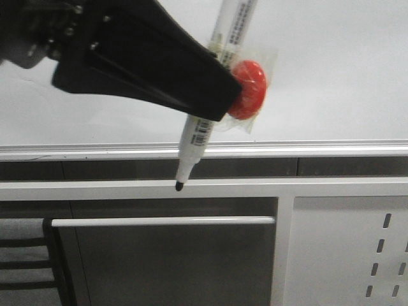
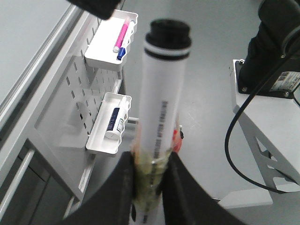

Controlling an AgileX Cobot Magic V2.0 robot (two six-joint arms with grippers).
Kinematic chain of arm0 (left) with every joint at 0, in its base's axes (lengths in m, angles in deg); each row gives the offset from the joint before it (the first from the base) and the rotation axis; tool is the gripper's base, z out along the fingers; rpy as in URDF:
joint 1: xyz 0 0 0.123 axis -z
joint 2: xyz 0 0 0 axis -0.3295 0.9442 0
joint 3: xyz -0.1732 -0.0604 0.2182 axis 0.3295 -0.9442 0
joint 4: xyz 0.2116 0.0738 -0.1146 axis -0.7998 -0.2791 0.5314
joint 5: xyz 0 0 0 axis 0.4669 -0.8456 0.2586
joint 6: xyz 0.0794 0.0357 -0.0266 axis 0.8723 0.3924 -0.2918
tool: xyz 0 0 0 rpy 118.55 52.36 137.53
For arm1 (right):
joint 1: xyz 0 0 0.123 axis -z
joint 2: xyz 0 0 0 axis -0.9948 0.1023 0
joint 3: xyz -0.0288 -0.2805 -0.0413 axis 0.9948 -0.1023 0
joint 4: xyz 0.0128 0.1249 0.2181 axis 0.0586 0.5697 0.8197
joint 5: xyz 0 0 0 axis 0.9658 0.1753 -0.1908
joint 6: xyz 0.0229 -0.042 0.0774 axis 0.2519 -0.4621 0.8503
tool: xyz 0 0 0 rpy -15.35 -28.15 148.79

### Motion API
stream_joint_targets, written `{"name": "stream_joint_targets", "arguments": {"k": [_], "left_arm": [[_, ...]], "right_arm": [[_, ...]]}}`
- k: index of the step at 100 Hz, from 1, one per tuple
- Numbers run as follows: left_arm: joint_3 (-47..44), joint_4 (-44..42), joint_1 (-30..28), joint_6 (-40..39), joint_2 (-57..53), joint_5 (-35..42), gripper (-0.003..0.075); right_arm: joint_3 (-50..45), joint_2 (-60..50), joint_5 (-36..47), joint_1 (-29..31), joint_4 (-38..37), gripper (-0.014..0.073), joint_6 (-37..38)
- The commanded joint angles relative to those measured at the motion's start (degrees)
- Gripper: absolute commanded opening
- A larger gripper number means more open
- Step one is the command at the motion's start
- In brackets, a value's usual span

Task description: Write number 1 on whiteboard

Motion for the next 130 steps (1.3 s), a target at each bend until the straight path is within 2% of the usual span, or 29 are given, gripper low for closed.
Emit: {"name": "stream_joint_targets", "arguments": {"k": [1,48,55,62,79,96,103,108,125,130], "left_arm": [[2.56,2.69,0.6,-0.87,-0.1,0.32,-0.002],[5.94,2.91,0.6,-1.12,1.49,0.13,-0.002],[5.94,2.8,0.6,-1.12,1.49,-0.02,-0.002],[5.94,2.8,0.6,-1.12,1.49,-0.16,-0.002],[6.32,2.8,0.6,-1.12,1.49,0.2,-0.002],[6.68,2.8,0.6,-1.12,1.49,0.09,-0.0016],[6.68,2.68,0.6,-1.12,1.49,0.09,0.0034],[6.68,2.68,0.32,-1.12,1.38,0.2,0.0102],[6.68,3.22,-2.67,-1.25,0.6,-0.01,0.0424],[6.68,3.42,-3.78,-1.38,0.03,-0.42,0.0496]], "right_arm": [[2.85,-0.13,1.04,-1.29,2.27,0.0417,-0.05],[3.67,0.1,3.24,-2.02,-0.56,0.0402,0.08],[3.67,0.1,4.08,-2.02,-0.56,0.0338,0.08],[3.67,0.1,4.12,-2.02,-0.56,0.0237,0.08],[3.67,0.1,4.02,-2.02,-1.26,-0.006,0.08],[3.67,0.1,3.54,-2.02,-3.21,-0.0064,0.08],[3.67,0.1,3.13,-2.02,-4.4,-0.0063,0.08],[3.67,0.1,2.86,-2.02,-4.9,-0.0063,0.08],[3.67,-0.13,2.65,-2.02,-6.05,-0.0063,0.08],[3.67,-0.13,2.65,-2.02,-6.29,-0.0063,0.08]]}}
